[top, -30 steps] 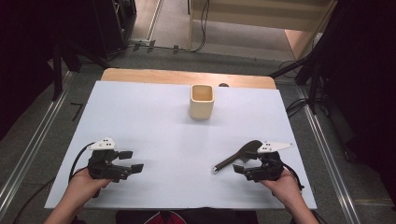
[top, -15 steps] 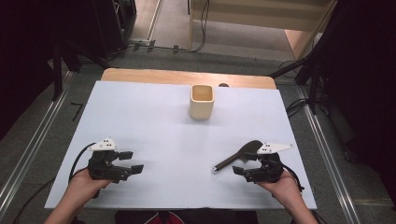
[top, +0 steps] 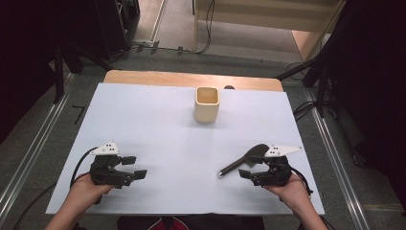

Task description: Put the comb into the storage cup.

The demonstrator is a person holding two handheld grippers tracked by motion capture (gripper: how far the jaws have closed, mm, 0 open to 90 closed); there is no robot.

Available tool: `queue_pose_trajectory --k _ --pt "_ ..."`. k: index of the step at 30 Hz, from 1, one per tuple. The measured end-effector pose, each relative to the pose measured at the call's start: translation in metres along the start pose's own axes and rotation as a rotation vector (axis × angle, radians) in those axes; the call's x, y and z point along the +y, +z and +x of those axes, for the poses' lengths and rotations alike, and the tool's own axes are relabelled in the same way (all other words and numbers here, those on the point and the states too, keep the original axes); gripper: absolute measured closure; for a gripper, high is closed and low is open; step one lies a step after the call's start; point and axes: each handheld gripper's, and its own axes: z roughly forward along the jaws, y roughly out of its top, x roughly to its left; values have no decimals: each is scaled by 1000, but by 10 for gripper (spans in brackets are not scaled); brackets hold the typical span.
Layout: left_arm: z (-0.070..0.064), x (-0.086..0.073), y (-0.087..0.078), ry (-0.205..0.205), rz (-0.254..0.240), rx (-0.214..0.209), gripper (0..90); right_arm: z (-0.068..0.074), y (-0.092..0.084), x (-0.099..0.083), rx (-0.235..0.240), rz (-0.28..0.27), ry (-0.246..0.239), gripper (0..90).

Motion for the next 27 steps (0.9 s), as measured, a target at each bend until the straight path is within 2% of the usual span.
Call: queue_pose_trajectory --k 5,12,18,27 --pt "1 0 -1 -6 -11 -10 240 -1 -3 1 -9 -3 0 222" --pt "0 0 0 -2 -1 -4 240 -13 -16 3 -59 -26 21 223" --pt "0 0 0 1 0 0 240 -19 -21 3 -102 -5 15 222" --pt "0 0 0 4 3 2 240 -34 -28 1 -144 -9 53 223"
